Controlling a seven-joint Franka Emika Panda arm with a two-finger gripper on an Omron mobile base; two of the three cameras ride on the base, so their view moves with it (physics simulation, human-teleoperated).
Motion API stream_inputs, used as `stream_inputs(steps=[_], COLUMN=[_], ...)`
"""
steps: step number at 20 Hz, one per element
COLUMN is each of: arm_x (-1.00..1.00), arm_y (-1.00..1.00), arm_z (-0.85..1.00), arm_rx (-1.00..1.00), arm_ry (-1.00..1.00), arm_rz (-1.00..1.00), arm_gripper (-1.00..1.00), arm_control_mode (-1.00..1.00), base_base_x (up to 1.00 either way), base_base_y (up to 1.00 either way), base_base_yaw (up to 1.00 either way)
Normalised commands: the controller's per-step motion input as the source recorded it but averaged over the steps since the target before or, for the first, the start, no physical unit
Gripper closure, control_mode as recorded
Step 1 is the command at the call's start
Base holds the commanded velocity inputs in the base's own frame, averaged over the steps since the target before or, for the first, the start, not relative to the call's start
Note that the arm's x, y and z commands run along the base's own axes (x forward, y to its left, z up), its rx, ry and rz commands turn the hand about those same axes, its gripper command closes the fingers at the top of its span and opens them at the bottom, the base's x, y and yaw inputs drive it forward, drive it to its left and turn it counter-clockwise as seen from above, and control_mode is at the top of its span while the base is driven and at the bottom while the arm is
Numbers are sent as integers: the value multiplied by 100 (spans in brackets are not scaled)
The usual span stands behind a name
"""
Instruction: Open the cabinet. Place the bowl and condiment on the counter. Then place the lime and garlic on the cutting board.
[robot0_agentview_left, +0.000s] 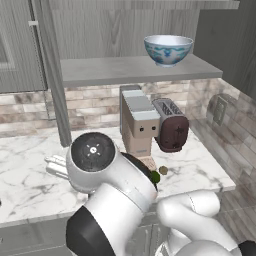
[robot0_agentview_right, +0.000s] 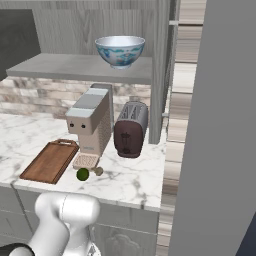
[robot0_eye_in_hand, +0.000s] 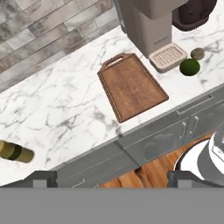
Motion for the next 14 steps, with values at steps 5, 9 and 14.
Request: stream_inputs(steps=[5, 9, 14], arm_x=[0, 0, 0], arm_y=[-73, -72, -61], arm_z=[25, 30, 29], arm_rx=[0, 0, 0], arm_ry=[5, 8, 7], arm_rz=[0, 0, 0], arm_gripper=[-100, -100, -100], arm_control_mode=[-100, -100, -100], base_base_x=[0, 0, 0], base_base_y=[0, 0, 0], base_base_yaw=[0, 0, 0])
